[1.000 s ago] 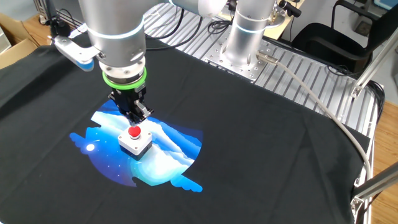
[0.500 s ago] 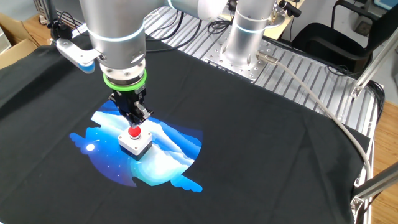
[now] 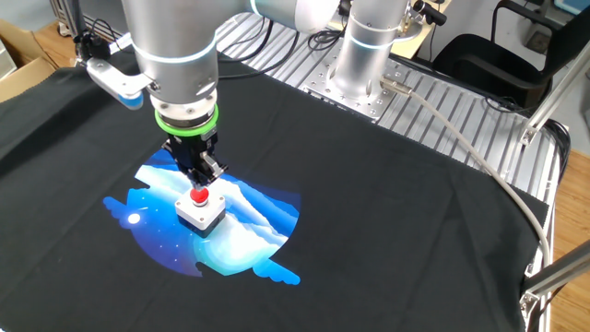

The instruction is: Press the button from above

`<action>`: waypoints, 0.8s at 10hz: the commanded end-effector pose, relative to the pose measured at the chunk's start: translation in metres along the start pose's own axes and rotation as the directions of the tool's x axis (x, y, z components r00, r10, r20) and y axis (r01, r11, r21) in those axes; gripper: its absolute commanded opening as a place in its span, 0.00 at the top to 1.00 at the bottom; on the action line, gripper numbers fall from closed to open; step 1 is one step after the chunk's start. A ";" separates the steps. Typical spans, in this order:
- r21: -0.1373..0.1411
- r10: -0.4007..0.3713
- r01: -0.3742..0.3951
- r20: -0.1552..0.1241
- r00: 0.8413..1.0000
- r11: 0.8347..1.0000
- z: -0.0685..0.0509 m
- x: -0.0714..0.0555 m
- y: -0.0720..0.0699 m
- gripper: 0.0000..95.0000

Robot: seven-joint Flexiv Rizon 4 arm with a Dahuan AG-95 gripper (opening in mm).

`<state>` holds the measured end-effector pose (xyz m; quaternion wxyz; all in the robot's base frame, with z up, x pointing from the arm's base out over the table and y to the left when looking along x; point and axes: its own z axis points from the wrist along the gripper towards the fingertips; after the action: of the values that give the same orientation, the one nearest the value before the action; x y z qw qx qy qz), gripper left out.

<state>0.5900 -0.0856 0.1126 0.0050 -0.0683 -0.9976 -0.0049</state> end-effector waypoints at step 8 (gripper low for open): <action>-0.001 0.006 -0.006 -0.006 1.000 1.000 -0.001 -0.003 0.002 1.00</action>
<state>0.5934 -0.0839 0.1138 0.0075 -0.0709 -0.9974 -0.0048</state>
